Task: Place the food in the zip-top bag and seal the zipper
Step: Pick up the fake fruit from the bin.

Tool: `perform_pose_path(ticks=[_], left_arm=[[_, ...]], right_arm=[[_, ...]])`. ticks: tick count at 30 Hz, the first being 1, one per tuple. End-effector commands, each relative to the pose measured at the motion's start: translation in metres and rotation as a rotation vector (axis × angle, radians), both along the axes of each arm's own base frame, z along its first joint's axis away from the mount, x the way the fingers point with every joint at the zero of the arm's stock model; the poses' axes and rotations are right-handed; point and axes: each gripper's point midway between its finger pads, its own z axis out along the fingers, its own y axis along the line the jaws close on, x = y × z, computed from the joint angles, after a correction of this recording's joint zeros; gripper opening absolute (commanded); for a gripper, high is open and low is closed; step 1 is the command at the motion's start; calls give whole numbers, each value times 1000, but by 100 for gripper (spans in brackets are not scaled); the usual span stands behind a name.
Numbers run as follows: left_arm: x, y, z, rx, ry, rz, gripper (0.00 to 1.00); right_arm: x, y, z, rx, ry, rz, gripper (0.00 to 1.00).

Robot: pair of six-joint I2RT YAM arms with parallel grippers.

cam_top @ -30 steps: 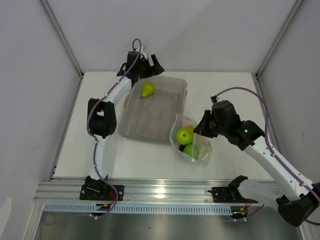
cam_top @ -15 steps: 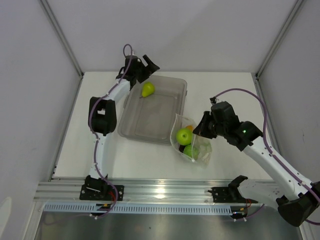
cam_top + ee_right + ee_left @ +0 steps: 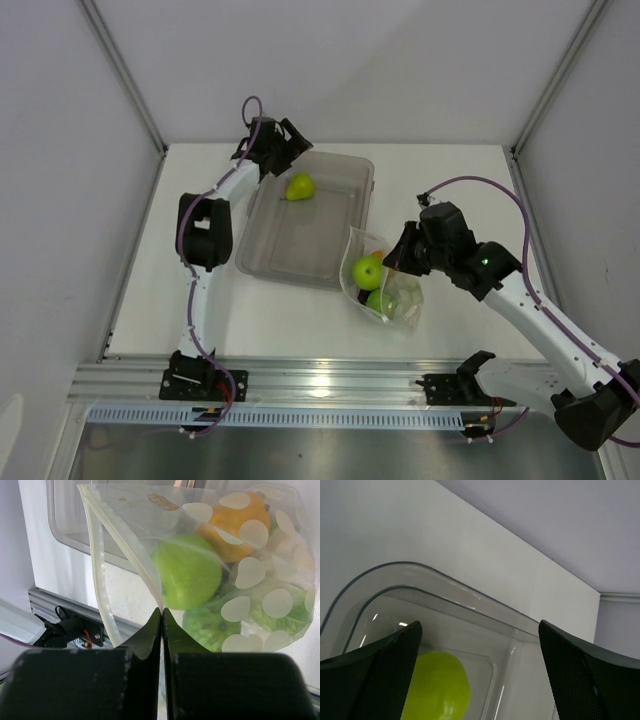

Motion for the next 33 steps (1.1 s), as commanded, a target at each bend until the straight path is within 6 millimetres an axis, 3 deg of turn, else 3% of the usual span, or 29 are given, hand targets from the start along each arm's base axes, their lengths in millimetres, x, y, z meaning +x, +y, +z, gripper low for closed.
perform_pose_path(ticks=[1,2,8,12,14,19,26,32,33], left_arm=[[-12,5,23,53,-5,14,99],[-21,7,11,75,25,12,99],[-46,-3,-4,170,94,-56,99],[-59,-15,-10,218,95,-107,99],[-60,-17,-1,217,68,-117,100],[-75,-14,-9,274,74,-131,100],[-71,-6,-7,346,70,-71,100],[-64,-13,-14,396,90,-94,100],[-60,-17,-6,390,72,-100,99]], right_arm=[[4,4,5,16,-25,10,0],[3,4,5,17,-25,11,0],[0,2,12,31,-36,5,0],[-4,-3,14,31,-42,-4,0],[-5,-4,15,33,-42,-7,0],[-7,-4,19,45,-50,-10,0],[-8,-2,22,58,-52,-2,0],[-8,-5,22,47,-56,-7,0],[-7,-4,22,48,-57,-7,0]])
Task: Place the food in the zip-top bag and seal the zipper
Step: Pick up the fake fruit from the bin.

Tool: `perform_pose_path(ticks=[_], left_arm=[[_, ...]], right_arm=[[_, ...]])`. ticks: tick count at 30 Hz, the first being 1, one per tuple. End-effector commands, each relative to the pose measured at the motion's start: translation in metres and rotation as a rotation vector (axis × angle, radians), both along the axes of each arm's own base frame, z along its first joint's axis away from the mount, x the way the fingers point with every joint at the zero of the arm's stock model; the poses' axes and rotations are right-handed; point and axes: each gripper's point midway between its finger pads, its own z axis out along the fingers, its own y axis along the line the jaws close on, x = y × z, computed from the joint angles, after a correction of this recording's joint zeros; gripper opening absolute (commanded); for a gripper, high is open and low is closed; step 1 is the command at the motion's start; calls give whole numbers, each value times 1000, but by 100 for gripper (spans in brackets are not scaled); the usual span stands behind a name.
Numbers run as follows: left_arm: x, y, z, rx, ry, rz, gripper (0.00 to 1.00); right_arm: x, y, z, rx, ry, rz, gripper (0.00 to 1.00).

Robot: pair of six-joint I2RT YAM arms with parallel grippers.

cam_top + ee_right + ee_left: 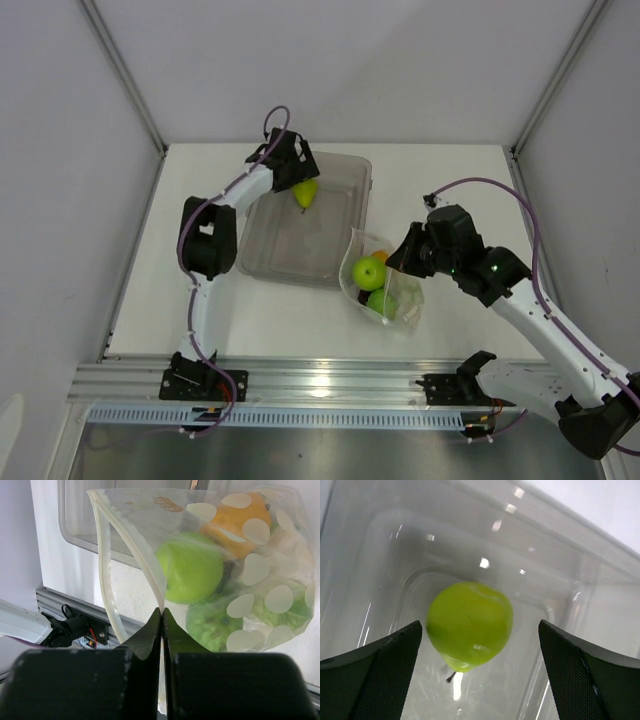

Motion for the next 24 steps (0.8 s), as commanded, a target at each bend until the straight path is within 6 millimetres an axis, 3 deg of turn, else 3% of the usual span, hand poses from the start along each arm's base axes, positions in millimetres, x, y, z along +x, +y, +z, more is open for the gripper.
perform_pose_path(ticks=[1,7,16,24], left_arm=[[13,-10,27,28,-66,-28,100],[14,-14,30,57,-61,-47,100],[2,-5,18,118,-2,-34,99],[0,-12,10,98,48,-62,99]], right_arm=[[1,0,10,20,-32,-6,0],[3,3,8,20,-28,0,0],[4,3,8,22,-30,-2,0],[3,3,7,24,-27,-5,0]])
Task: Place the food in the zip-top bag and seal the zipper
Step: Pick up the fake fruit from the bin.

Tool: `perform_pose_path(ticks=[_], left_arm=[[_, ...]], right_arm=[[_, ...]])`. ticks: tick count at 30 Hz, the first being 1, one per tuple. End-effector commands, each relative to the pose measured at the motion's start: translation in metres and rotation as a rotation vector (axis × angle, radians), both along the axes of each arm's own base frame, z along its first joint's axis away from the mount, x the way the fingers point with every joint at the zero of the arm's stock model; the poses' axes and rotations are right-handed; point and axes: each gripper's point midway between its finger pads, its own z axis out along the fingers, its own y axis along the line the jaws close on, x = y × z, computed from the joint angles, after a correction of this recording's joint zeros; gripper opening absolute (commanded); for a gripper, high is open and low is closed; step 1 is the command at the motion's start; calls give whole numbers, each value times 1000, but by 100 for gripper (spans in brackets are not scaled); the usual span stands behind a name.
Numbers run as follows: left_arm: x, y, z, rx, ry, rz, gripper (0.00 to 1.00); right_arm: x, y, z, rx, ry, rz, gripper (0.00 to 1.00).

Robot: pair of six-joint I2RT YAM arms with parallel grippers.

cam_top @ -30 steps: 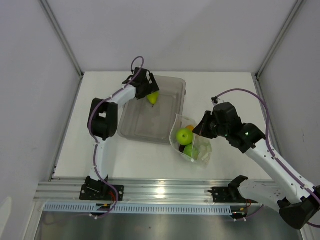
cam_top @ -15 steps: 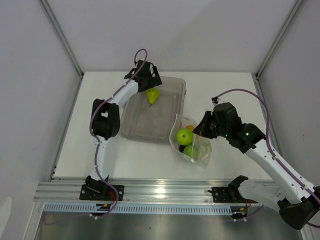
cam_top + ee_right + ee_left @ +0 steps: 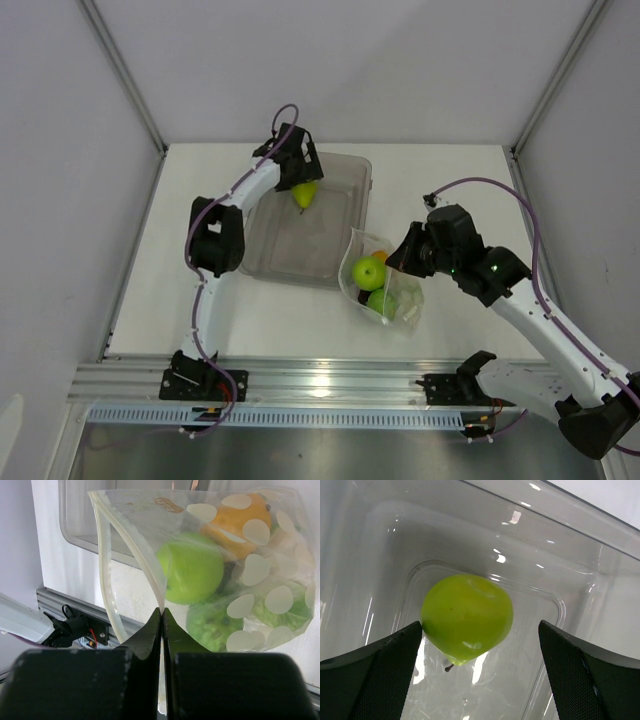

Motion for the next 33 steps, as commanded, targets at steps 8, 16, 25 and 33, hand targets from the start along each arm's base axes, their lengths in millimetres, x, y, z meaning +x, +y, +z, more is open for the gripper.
perform_pose_path(ticks=[8,16,25,33], left_arm=[[-7,-11,-4,-32,73,-2,99],[-5,-8,-8,-29,73,23,93],[-2,-5,-13,-9,100,43,80],[-3,-9,-16,-29,111,25,64]], right_arm=[[3,3,3,24,-24,-5,0],[2,2,-3,25,-20,-9,0],[3,2,-2,28,-31,-12,0],[4,3,-3,33,-34,-13,0]])
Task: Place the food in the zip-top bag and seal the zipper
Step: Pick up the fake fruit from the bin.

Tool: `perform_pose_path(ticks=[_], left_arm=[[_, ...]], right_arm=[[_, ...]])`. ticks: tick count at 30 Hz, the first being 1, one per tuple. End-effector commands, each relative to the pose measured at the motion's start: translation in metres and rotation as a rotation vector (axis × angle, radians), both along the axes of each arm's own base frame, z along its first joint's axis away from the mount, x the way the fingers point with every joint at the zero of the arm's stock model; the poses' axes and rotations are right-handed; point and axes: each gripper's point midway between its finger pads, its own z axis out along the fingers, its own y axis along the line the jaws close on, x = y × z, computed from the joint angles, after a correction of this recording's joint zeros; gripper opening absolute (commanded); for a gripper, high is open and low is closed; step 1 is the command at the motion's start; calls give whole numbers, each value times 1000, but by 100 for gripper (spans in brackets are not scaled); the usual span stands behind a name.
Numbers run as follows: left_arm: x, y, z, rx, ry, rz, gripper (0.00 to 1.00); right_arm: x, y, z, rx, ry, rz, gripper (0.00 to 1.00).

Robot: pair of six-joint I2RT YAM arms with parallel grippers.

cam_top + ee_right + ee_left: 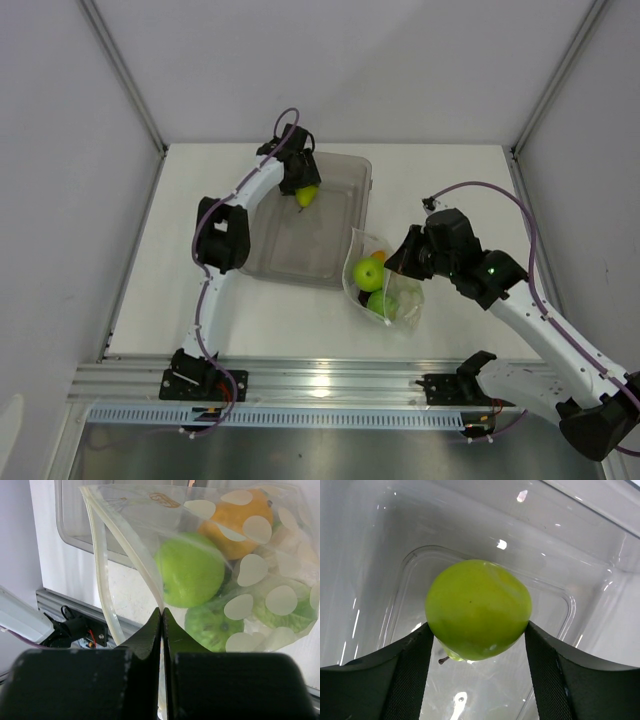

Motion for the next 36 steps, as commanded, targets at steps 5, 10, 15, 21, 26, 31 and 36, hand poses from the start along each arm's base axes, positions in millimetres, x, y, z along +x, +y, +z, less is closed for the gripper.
perform_pose_path(ticks=[5,10,15,21,26,31,36], left_arm=[[7,-8,13,-51,-45,-26,33],[-2,-8,15,-44,-57,-45,15],[-19,-7,49,-96,-138,-48,1],[-50,-12,102,-138,-207,-75,1],[-92,-23,130,-190,-232,-145,1],[-144,-33,157,-278,-258,-229,1],[-197,-55,208,-442,-346,-380,1]], right_arm=[[4,3,9,31,-39,-6,0],[4,2,10,29,-39,-9,0],[7,4,8,16,-38,-7,0],[11,5,8,20,-40,-16,0],[13,4,16,26,-51,-32,0],[12,3,30,43,-58,-43,0],[7,0,33,44,-38,-50,0]])
